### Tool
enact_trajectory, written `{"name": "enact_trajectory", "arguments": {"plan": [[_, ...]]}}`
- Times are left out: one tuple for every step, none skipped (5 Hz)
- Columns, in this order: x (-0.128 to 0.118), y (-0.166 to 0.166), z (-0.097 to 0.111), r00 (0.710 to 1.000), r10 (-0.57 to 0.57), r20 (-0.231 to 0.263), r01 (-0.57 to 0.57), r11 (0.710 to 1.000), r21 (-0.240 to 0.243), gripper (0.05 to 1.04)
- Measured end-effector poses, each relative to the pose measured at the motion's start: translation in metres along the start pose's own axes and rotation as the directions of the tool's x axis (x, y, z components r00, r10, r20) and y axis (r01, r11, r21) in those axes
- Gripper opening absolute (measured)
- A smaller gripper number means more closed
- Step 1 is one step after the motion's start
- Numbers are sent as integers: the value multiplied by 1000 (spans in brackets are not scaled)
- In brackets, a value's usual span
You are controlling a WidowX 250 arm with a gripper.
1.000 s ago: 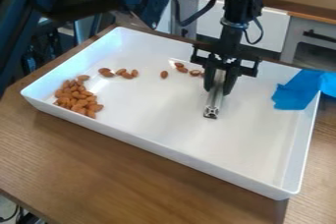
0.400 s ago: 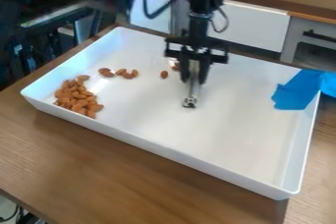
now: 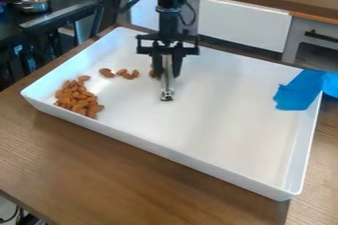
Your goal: Sweep into pile
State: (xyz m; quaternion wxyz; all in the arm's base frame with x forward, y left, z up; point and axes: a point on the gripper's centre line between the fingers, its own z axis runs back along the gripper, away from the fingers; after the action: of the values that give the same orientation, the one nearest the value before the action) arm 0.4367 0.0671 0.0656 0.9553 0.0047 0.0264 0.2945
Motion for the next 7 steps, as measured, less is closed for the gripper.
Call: {"name": "enact_trajectory", "arguments": {"plan": [[7, 10, 3, 980, 197, -21, -198, 980, -38, 362], [23, 16, 2, 900, 432, -65, -436, 895, -94, 362], [27, 12, 2, 799, 589, -121, -601, 788, -133, 362], [29, 15, -1, 729, 658, -187, -684, 711, -161, 362], [27, 20, -3, 669, 713, -212, -743, 644, -179, 362], [14, 31, -4, 658, 721, -217, -753, 635, -170, 362], [-2, 52, -5, 662, 717, -219, -750, 639, -172, 362]]}}
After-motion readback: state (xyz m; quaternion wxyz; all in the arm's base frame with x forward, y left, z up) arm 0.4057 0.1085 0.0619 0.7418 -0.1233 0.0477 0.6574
